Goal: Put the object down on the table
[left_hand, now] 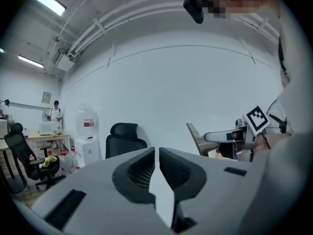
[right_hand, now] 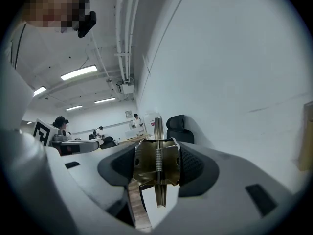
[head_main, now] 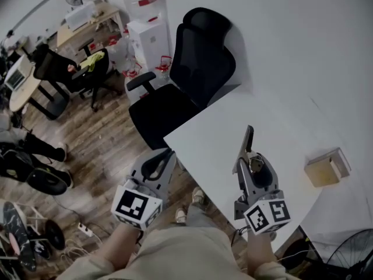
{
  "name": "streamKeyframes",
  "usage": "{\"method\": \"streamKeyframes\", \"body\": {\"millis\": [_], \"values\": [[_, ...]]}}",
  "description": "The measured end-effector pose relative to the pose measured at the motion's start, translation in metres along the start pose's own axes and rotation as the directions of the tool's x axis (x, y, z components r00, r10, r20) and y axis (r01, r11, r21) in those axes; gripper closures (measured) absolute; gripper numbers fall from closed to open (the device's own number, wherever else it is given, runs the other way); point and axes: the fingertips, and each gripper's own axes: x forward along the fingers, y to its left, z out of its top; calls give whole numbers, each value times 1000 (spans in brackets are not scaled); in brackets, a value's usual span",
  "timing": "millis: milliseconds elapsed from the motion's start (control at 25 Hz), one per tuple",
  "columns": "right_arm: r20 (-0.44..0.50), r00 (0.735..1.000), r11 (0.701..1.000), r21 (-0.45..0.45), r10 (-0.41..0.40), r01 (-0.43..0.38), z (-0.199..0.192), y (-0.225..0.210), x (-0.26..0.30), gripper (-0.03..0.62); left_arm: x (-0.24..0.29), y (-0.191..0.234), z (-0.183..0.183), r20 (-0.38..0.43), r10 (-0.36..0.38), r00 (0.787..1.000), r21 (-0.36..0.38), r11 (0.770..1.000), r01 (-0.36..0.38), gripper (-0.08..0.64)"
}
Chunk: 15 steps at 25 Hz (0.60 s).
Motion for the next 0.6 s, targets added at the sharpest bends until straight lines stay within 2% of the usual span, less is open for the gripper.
{"method": "streamKeyframes", "body": {"millis": [160, 360, 480, 600], "values": [[-1, 1000, 998, 49, -25, 25, 1, -27, 17, 354, 29, 3, 2, -11, -15, 1000, 13, 1000, 16, 517], [-14, 999, 987, 152, -49, 50, -6, -66, 37, 354, 69, 4, 2, -41, -44, 998, 24, 999, 45, 517], [-16, 998, 964, 260, -61, 63, -11, -94, 52, 354, 96, 6, 0, -56, -56, 997, 32, 998, 58, 517], [-33, 995, 925, 367, -94, 99, -20, -127, 71, 354, 126, 7, -1, -66, -66, 996, 46, 997, 69, 517]]}}
